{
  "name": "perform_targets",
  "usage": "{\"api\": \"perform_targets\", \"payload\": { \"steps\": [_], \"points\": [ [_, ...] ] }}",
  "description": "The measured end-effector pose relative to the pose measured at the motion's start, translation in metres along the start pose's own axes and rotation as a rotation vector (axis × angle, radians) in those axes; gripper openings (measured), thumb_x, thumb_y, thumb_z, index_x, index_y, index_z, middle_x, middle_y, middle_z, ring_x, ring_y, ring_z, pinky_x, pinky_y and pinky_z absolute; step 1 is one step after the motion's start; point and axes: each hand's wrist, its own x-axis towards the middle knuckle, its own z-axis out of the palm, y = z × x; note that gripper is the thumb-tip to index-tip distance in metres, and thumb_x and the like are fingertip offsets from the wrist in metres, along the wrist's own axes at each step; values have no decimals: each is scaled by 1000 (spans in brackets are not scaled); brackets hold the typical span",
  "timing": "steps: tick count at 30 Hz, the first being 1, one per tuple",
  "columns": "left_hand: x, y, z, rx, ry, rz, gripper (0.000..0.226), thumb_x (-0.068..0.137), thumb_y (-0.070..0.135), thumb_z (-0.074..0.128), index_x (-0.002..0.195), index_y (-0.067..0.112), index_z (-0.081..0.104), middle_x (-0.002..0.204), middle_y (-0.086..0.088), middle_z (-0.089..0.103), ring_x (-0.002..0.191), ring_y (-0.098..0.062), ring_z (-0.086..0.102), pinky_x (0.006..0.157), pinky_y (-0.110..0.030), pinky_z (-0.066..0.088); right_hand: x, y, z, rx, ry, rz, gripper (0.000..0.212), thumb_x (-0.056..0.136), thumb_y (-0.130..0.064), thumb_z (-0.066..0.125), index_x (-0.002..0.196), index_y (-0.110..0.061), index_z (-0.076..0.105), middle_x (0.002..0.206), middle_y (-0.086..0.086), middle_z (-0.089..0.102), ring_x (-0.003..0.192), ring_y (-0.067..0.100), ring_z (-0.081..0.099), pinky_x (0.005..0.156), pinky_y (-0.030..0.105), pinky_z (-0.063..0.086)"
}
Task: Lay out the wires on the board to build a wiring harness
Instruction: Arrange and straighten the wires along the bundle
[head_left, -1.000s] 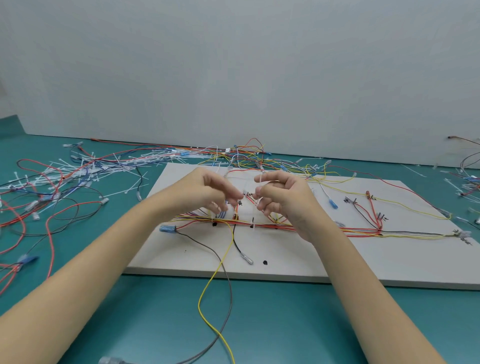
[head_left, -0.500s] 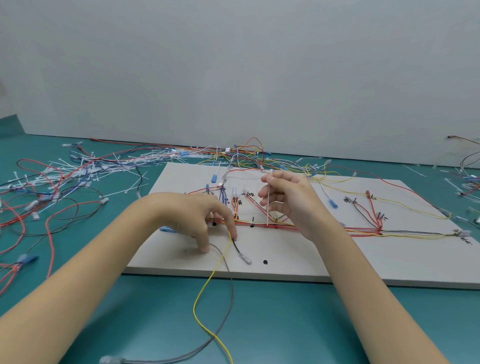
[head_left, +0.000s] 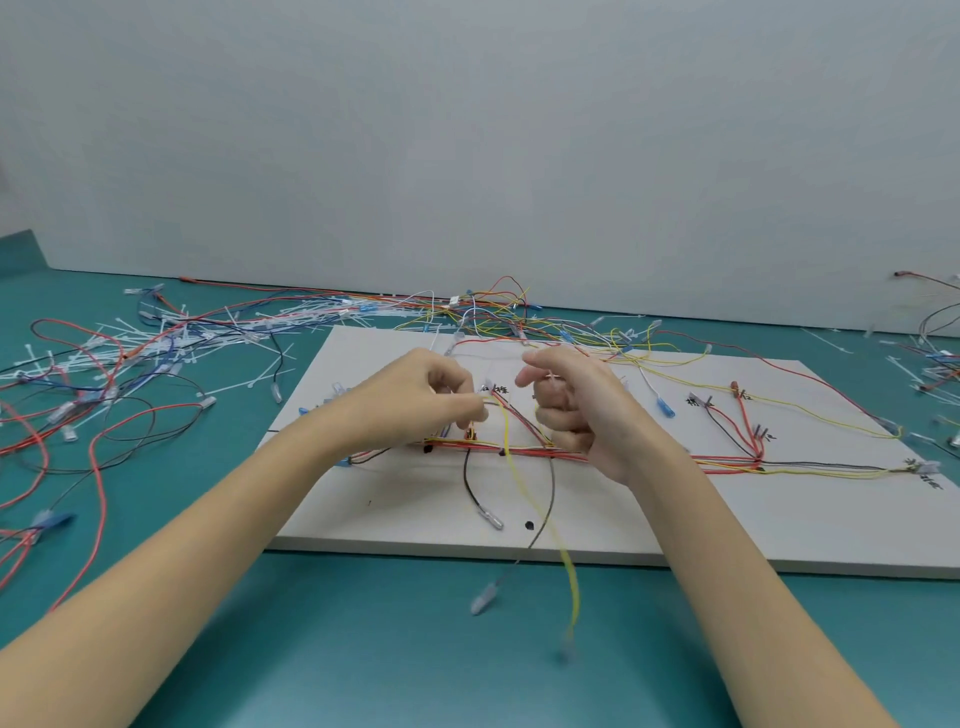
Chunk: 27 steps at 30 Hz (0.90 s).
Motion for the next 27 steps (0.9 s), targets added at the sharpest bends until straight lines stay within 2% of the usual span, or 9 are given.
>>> {"api": "perform_targets", "payload": {
  "steps": [3,5,7,9,13,17,21,24,27],
  "points": [
    [3,1,5,-147,36,10,36,85,16,62,49,19,59,56,3,62,51,-8,45,48,-14,35,-5,-3,5,-114,-86,24,40,86,-56,57,77,-19,71,53,-10,46,40,9,21,43,16,18],
    [4,1,9,-194,50,7,28,80,22,58,53,14,63,50,4,57,50,-9,46,51,-17,36,-8,-2,10,-244,-159,15,47,82,-67,55,76,-25,75,67,-10,64,43,8,28,45,18,21],
    [5,0,10,-226,65,6,31,73,24,52,66,-4,63,48,4,49,49,-10,45,50,-15,37,-8,0,13,-253,-157,-52,41,83,-60,61,80,-22,75,77,-4,68,39,7,31,42,16,21],
    [8,-2,9,-255,88,-4,33,71,24,51,65,-8,56,45,5,42,46,-12,41,47,-15,35,-5,2,10,-191,-102,-127,32,83,-47,69,76,-16,72,70,0,64,37,8,28,43,16,18],
    [12,-8,3,-390,103,-77,29,74,15,56,46,15,47,45,7,34,47,-14,33,45,-18,31,-5,0,2,-175,-192,-134,23,81,-33,76,81,-10,72,66,6,61,35,7,23,39,14,19],
    [13,-13,-1,-551,45,-76,22,69,15,62,47,18,58,50,2,40,44,-11,30,46,-19,34,-2,2,0,-133,-158,-153,12,83,-17,73,71,-16,70,60,3,62,34,6,22,38,13,18],
    [12,-16,0,-623,26,-74,26,82,9,64,56,15,66,54,1,32,50,-13,27,53,-26,30,-2,2,-2,-132,-206,-113,7,86,-18,71,82,-13,69,62,4,65,33,6,20,37,12,17],
    [12,-13,-3,-688,16,-122,12,68,20,65,58,13,66,51,5,26,48,-12,24,47,-22,24,-2,1,-4,-171,-246,-64,21,84,-25,73,94,-7,73,54,-1,57,34,6,21,36,14,17],
    [13,-18,-7,-696,-4,-145,26,82,18,57,61,12,71,49,5,27,48,-12,24,48,-23,23,-3,1,-6,-188,-279,-45,22,86,-29,69,95,-10,76,50,-3,52,36,6,20,35,15,17]
  ]
}}
